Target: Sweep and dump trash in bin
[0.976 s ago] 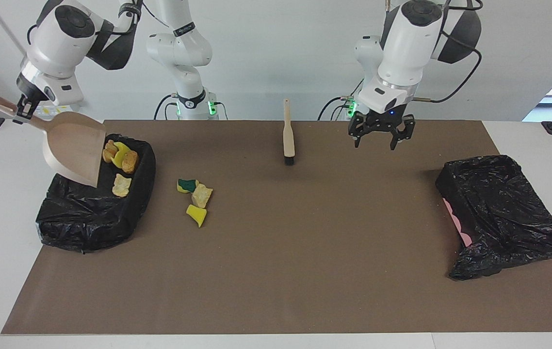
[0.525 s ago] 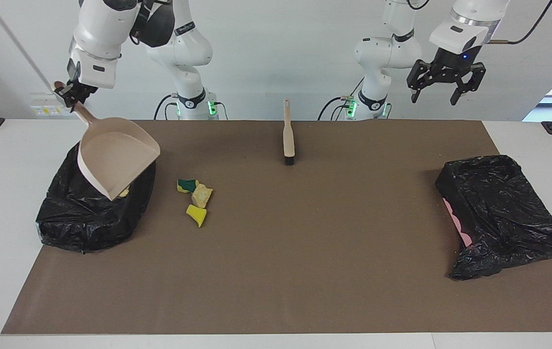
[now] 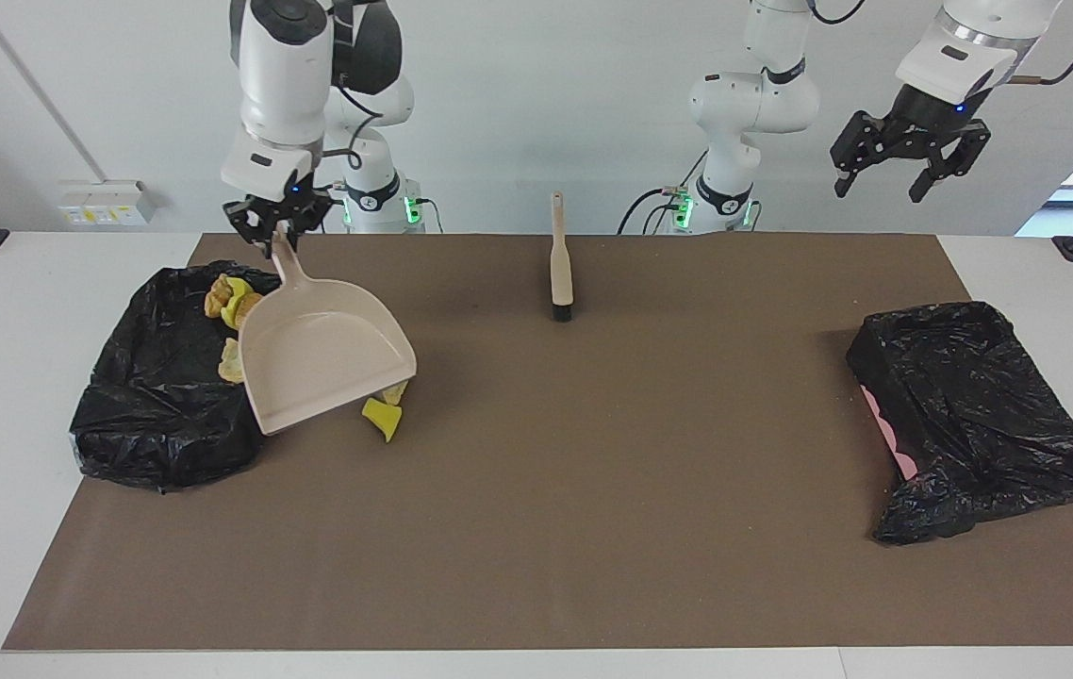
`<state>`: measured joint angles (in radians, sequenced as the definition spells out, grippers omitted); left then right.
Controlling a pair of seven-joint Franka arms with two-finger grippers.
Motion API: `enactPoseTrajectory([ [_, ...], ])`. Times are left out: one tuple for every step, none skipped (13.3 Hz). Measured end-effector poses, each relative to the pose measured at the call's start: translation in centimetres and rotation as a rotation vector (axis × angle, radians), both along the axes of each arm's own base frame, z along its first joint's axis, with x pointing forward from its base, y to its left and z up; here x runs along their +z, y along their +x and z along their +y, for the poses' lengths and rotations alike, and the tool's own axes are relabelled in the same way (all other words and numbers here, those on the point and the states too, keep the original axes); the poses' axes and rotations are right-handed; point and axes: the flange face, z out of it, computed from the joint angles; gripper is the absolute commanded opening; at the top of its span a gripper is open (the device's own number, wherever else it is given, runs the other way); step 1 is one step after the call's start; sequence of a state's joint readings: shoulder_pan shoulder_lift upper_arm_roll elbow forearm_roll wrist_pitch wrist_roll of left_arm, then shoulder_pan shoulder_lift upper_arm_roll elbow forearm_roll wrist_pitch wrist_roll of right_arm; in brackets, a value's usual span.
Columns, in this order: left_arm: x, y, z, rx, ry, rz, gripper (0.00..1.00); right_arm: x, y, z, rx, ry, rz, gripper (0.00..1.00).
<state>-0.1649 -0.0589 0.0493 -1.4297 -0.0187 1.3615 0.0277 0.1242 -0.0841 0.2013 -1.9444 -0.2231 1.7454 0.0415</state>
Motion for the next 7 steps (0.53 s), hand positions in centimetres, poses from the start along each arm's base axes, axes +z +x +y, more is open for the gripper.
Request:
enactPoseTrajectory([
  [0.2, 0.1, 0.0, -0.013, 0.001, 0.005, 1.00, -1.7, 0.9, 2.8, -0.079, 0.053, -0.016, 0.00],
  [0.4, 0.1, 0.0, -0.033, 0.001, 0.006, 1.00, -3.2, 1.9, 5.2, -0.149, 0.105, -0.028, 0.00],
  [0.6, 0.0, 0.1, -0.050, 0.001, 0.003, 1.00, -4.3, 2.8, 6.9, -0.196, 0.138, -0.035, 0.00],
  [0.9, -0.1, 0.4, -0.067, 0.000, -0.003, 1.00, -5.3, 3.5, 8.6, -0.241, 0.164, -0.035, 0.00],
  [1.1, -0.2, 0.8, -0.074, -0.001, -0.007, 1.00, -5.8, 4.1, 9.9, -0.272, 0.180, -0.040, 0.00],
  [1.2, -0.2, 1.1, -0.077, -0.001, -0.009, 1.00, -6.2, 4.7, 11.4, -0.298, 0.196, -0.051, 0.00],
  [1.3, -0.3, 1.2, -0.078, -0.001, -0.010, 1.00, -6.5, 5.1, 13.1, -0.318, 0.211, -0.062, 0.00],
])
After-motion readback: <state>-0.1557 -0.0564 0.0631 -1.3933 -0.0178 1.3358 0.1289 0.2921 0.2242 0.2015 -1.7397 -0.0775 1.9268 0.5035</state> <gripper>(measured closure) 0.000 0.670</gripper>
